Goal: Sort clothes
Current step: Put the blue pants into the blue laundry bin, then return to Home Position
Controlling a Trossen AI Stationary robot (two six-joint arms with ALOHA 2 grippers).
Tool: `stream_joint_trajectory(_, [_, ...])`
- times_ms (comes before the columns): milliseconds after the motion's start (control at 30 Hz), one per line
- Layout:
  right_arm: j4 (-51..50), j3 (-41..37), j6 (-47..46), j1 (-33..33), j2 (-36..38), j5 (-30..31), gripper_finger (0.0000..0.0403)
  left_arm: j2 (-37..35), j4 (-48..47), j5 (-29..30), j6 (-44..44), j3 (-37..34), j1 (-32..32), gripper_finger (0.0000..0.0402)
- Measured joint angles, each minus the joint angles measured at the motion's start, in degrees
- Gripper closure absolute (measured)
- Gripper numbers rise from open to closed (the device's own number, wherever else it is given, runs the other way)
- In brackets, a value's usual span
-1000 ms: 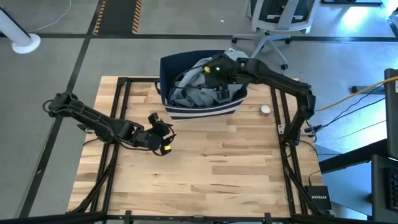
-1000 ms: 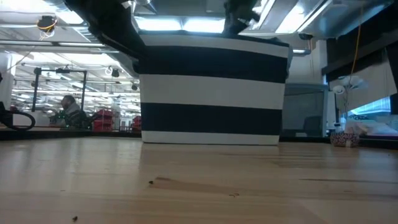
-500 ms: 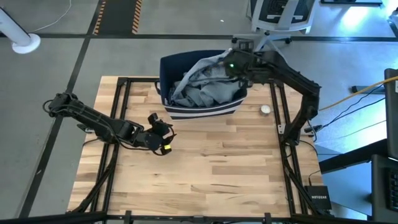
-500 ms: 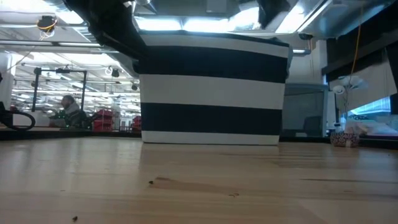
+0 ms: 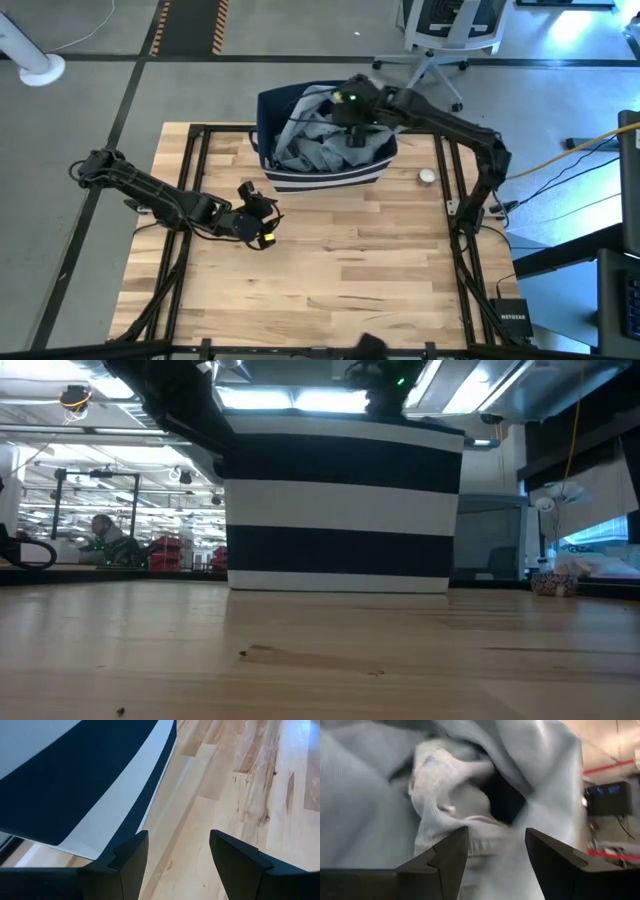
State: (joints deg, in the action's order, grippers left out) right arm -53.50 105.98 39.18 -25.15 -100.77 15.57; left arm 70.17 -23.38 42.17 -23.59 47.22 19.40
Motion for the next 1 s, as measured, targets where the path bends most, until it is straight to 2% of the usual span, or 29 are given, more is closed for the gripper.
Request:
stream_joint_trajectory(167, [6.12,-4.32,0.12,0.03,-5.29,-6.01,0.0187,0.0,-0.01,0.38,0.1,0.0,0.0,0.0194])
stream_joint_trajectory(300, [5.93,-6.34,1.29,-0.07,-10.22,-7.89,0.0187,0.0,-0.04,0.39,0.02,0.0,0.0,0.0194])
stream_joint_trajectory(433, [5.91,-5.35,1.86,0.0,-11.16,-8.47,0.0187,0.0,-0.07,0.39,0.08,0.0,0.0,0.0194])
stream_joint_trajectory(767, [3.41,5.68,2.91,2.66,-1.28,-11.65,0.0187,-1.05,0.04,0.42,1.62,0.0,0.38,0.0194])
stream_joint_trajectory(900, [0.94,5.92,3.27,4.84,4.23,-13.97,0.0187,-4.09,-0.08,0.69,1.83,0.0,2.0,0.0194])
stream_joint_trajectory(1000, [-1.96,4.4,3.3,6.54,8.45,-15.69,0.0187,-7.8,-0.04,4.91,1.94,0.0,4.36,0.0194])
